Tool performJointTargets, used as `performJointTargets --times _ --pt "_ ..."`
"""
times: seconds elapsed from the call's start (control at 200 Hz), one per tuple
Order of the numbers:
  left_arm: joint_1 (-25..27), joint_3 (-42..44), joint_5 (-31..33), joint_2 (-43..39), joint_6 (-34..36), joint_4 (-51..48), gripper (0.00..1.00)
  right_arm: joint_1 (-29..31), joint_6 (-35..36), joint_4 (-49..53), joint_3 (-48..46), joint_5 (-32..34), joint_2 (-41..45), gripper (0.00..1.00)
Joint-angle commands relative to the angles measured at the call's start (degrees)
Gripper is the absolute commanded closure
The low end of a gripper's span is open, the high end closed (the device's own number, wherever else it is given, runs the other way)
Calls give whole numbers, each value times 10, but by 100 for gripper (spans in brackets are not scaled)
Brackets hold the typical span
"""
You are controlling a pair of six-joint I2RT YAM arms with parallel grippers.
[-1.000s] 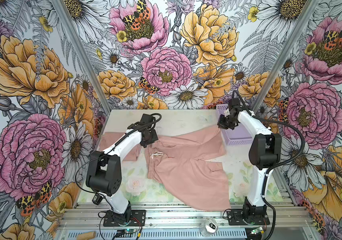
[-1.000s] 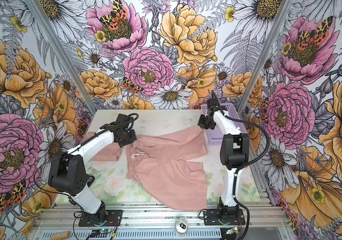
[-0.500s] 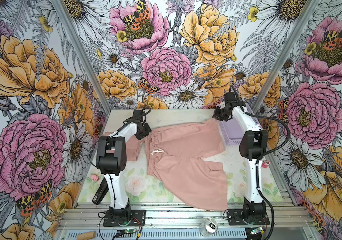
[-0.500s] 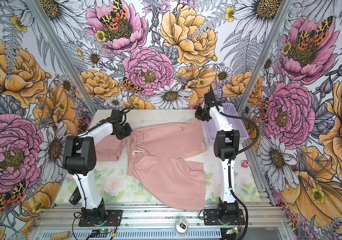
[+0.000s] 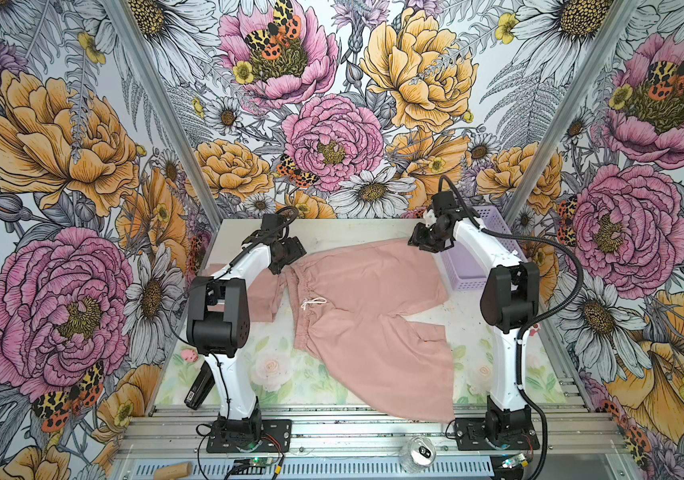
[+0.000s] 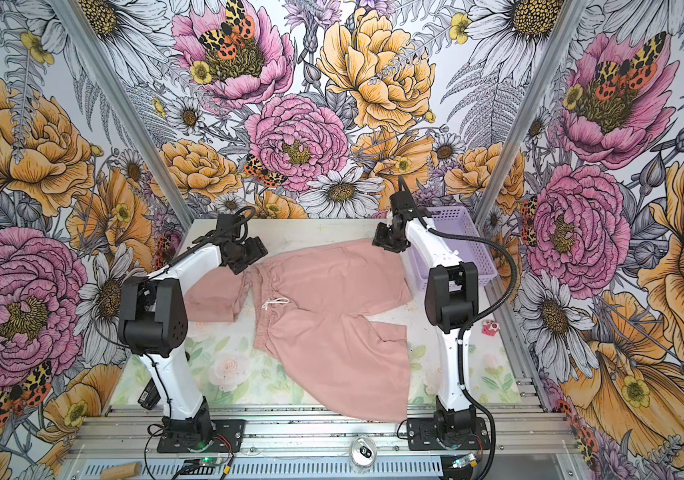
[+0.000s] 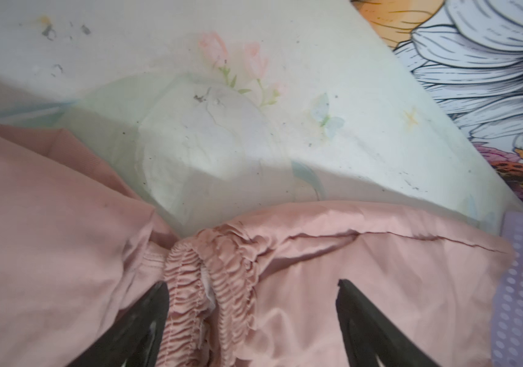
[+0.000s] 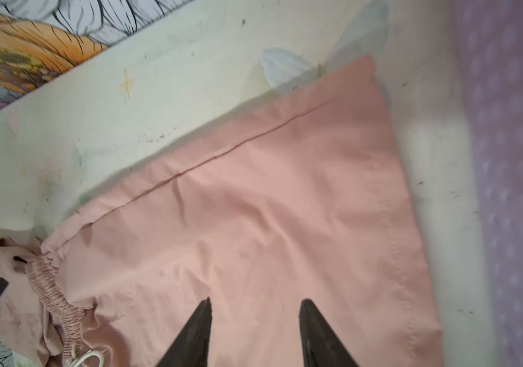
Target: Fold and stack the mixed laundry pile
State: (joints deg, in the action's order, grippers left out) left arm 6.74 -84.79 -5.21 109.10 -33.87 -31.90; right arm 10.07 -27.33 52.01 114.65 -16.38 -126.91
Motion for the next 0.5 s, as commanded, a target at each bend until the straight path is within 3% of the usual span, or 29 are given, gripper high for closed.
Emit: performJointTargets --times 0.0,0.235,0.49 --pt "36 16 -16 -13 19 -20 17 8 1 -24 -37 8 4 52" --pt "97 38 -53 23 36 -47 21 18 -19 -48 -173 64 46 53" --pt "86 -21 -34 99 49 -46 25 10 -15 -48 -100 95 -41 59"
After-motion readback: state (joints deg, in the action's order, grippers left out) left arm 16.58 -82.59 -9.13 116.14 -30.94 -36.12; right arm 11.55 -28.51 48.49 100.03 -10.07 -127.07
